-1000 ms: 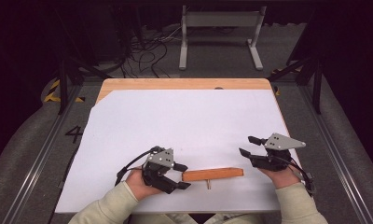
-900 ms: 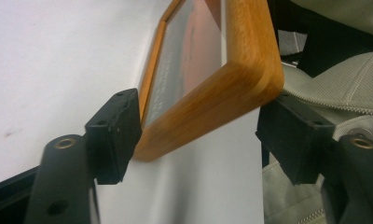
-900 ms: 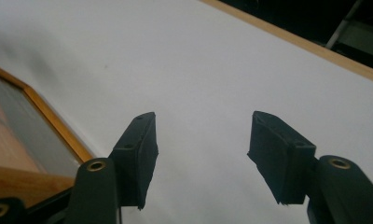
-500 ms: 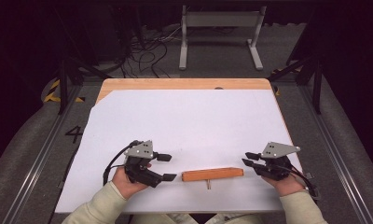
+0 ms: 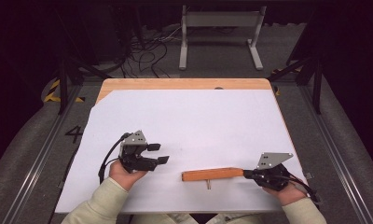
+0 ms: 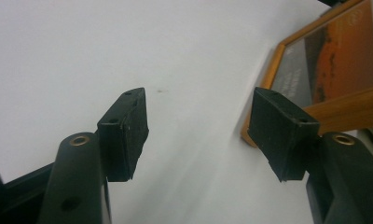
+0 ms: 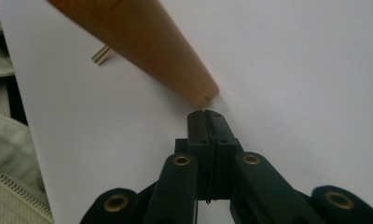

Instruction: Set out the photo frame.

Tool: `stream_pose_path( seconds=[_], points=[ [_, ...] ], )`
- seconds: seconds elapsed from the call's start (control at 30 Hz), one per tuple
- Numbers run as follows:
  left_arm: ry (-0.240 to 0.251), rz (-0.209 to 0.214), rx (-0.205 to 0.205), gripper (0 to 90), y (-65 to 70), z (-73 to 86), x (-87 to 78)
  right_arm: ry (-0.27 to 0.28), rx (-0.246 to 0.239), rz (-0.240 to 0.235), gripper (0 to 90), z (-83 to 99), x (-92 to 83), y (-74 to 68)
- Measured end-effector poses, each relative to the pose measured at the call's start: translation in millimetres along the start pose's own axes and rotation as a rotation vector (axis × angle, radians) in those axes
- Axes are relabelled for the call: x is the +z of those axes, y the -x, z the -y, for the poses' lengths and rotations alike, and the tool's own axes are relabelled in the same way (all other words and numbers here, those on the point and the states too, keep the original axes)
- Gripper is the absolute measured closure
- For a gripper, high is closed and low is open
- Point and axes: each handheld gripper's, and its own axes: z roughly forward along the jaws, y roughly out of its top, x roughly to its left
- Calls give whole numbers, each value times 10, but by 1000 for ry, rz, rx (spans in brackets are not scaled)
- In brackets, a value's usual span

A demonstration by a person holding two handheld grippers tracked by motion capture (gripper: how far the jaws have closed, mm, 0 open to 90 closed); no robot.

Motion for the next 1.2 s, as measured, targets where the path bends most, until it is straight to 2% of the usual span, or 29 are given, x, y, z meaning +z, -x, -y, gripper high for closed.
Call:
stream_pose_path(
  seconds=[0.13, 0.3, 0.43, 0.93, 1.2],
  points=[
    [4, -7, -31, 369, -54, 6, 11, -24, -12, -41, 899, -13, 95, -26],
    [1, -9, -9, 367, -43, -1, 41, -19, -9, -47, 900, -29, 161, -26],
    [-6, -10, -2, 366, -19, -2, 52, -39, 3, -43, 900, -23, 224, -3],
    [-23, -7, 10, 366, 13, 7, 80, 9, 93, -35, 900, -135, 395, 182],
    [-40, -1, 22, 370, 29, 18, 97, 20, 99, -33, 900, -329, 573, 281]
  ],
)
